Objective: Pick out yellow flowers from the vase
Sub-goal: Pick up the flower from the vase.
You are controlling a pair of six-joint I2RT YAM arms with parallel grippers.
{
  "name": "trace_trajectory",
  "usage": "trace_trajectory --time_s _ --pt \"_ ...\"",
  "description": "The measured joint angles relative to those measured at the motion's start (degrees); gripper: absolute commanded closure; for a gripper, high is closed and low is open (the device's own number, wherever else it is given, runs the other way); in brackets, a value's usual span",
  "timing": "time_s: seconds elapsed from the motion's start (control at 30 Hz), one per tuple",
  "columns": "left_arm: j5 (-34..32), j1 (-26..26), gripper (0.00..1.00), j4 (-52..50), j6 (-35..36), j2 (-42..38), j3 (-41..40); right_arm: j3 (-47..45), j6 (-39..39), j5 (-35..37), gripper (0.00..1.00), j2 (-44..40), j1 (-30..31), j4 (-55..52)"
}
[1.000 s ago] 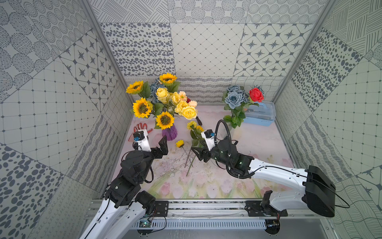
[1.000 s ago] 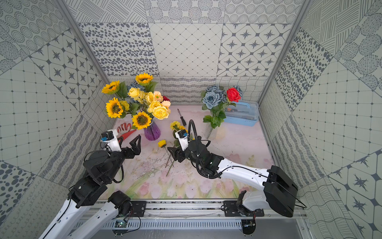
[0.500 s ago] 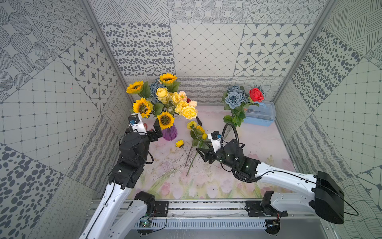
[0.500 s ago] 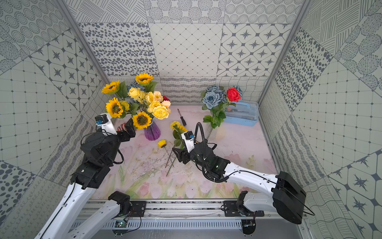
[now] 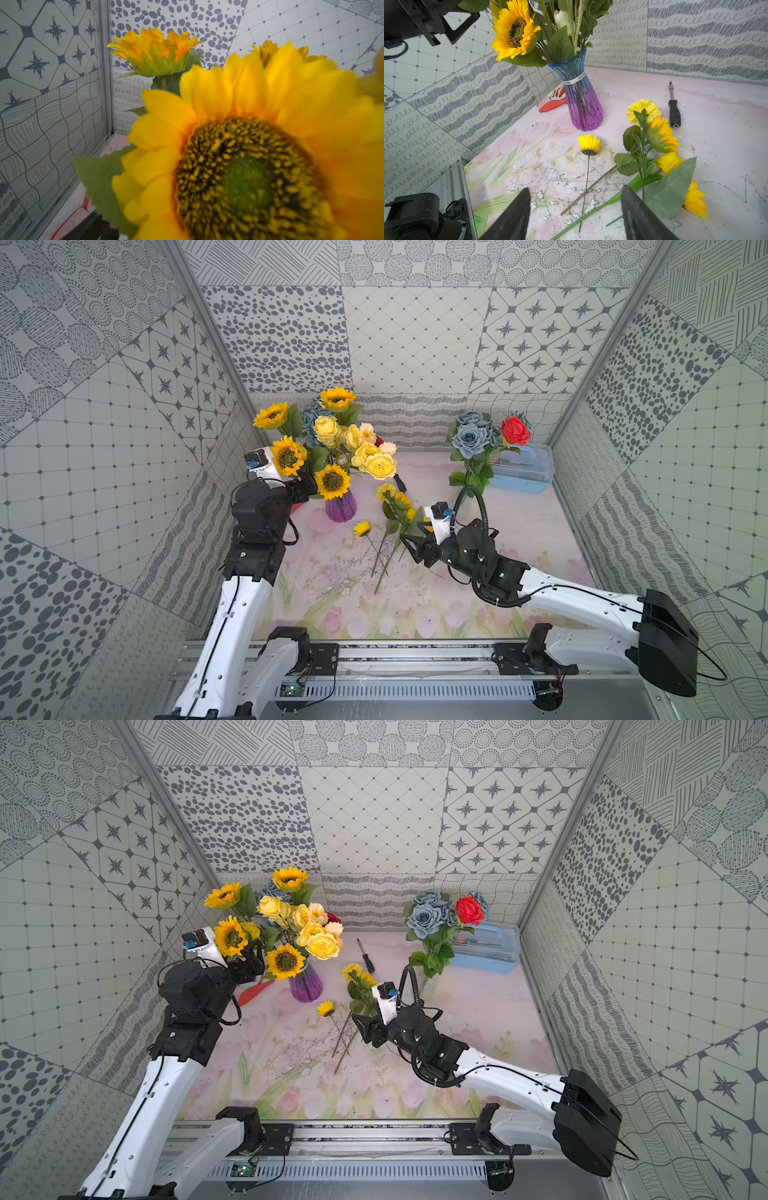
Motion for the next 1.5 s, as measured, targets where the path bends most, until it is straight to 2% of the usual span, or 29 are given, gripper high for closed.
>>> trace_trajectory --time_s 0.1,0.23,0.53,1.13,1.4,1.5 --pt "3.65 0.28 0.32 1.53 -0.7 0.02 0.02 -0.09 0.24 -0.02 0.31 0.0 -0.37 0.04" --pt "7.08 0.48 0.38 2.62 -0.72 0.09 0.55 -0.76 0.85 -0.2 0.31 0.0 -0.98 0.04" --pt "10.1 0.66 0.55 2.49 -0.31 0.94 2.6 -1.16 1.4 -0.63 0.32 0.0 -1.51 0.04" --pt "11.93 0.85 0.59 -10.29 4.2 0.48 20.41 -0.98 1.38 -3.28 0.32 0.04 -2.27 -0.04" --pt "14.93 0.9 0.58 -24.17 5.66 4.26 41.31 0.5 0.9 -5.01 0.32 0.15 -2.45 -0.72" --pt "16.0 0.9 0.57 -28.11 5.95 4.66 46.86 1.05 0.7 -5.38 0.32 0.17 -2.51 -0.94"
